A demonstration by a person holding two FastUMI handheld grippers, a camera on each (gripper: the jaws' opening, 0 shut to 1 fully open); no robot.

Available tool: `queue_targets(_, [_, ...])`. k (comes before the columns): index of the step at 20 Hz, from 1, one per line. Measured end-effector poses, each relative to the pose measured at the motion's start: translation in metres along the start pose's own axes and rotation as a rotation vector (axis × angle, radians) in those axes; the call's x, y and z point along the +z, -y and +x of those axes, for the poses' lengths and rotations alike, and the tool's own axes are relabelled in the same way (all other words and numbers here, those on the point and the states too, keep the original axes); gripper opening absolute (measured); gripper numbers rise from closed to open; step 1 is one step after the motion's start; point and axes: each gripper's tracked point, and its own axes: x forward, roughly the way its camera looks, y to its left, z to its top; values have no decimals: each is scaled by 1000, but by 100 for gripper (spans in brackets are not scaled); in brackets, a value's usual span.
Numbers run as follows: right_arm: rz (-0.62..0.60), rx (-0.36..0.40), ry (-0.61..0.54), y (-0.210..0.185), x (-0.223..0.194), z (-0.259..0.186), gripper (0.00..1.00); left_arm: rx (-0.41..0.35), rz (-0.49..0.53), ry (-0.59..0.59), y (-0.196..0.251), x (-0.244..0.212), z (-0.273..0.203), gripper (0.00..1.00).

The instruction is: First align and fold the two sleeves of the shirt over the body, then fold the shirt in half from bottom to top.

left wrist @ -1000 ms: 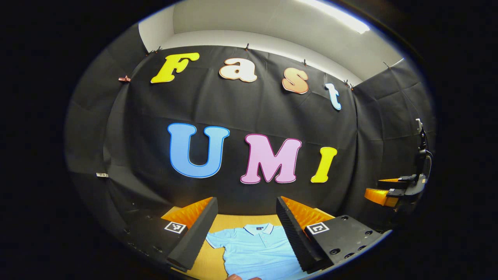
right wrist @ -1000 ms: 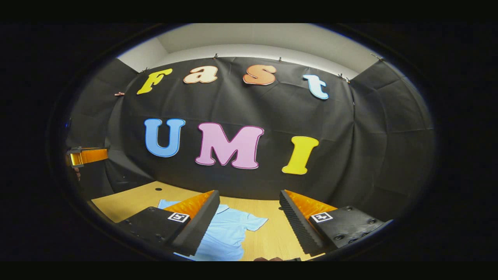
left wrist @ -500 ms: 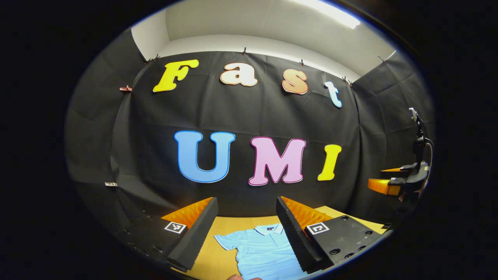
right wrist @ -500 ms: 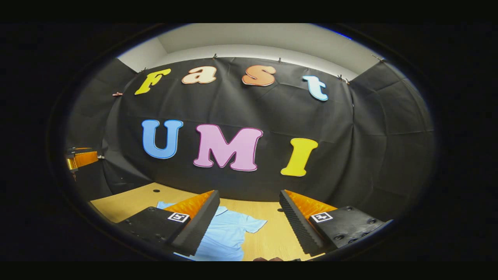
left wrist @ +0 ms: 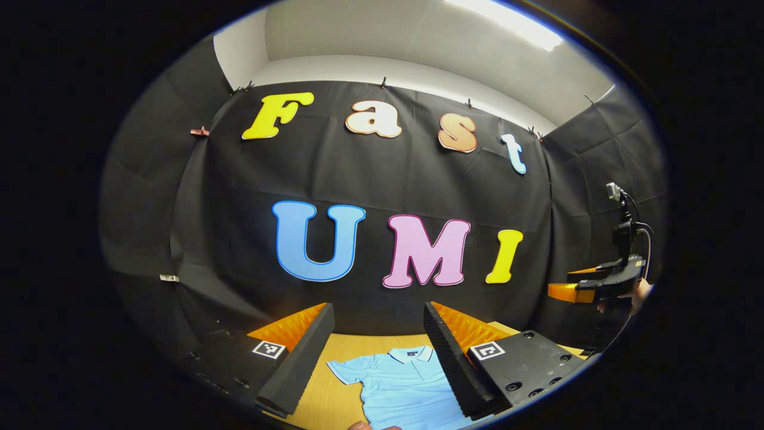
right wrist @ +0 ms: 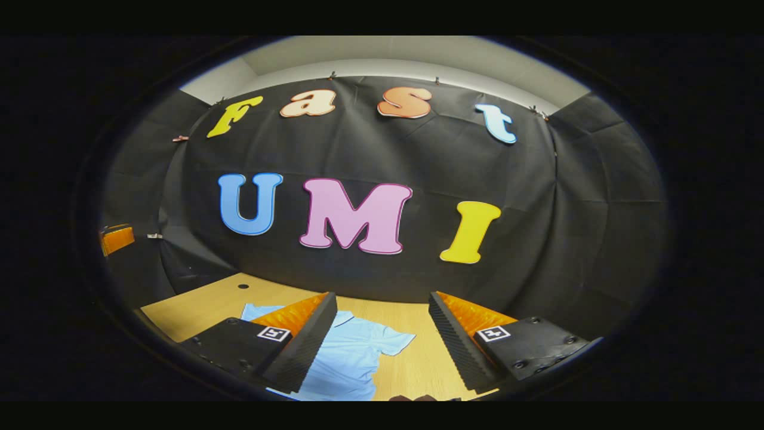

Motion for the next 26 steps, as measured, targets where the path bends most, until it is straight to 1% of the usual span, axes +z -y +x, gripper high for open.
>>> queue_targets(4, [-19,23,-124,19,-44,50,97,24,5,-24,-8,-11,4,96])
queue_targets(7, [-7,42,-228,32,-93,96,97,43,27,-40,-7,-18,19,96])
queue_targets(10, [33,65,-364,42,-160,149,97,65,46,-81,-5,-33,45,96])
queue_targets(12, [62,90,-448,49,-207,188,96,81,33,-126,1,-42,67,97])
queue_targets(14, [77,96,-536,56,-257,225,98,69,17,-120,17,-37,89,96])
queue_targets(16, [93,98,-636,64,-308,253,98,97,34,-147,19,-47,110,96])
queue_targets(18, [119,89,-705,70,-345,270,96,136,50,-209,21,-64,122,97])
queue_targets(20, [146,86,-735,72,-366,284,99,146,40,-247,28,-76,131,97])
queue_targets(21, [149,82,-750,76,-377,287,94,147,32,-265,32,-83,133,96])
queue_targets(22, [156,82,-762,75,-384,289,99,147,32,-286,35,-89,138,97])
queue_targets(23, [172,89,-773,72,-389,291,93,150,41,-304,36,-95,140,96])
queue_targets(24, [187,94,-794,67,-396,291,99,154,55,-312,35,-96,143,97])
queue_targets(25, [191,96,-831,63,-402,287,99,154,67,-309,36,-94,147,97])
queue_targets(26, [152,92,-789,66,-399,288,96,151,72,-297,37,-90,150,97])
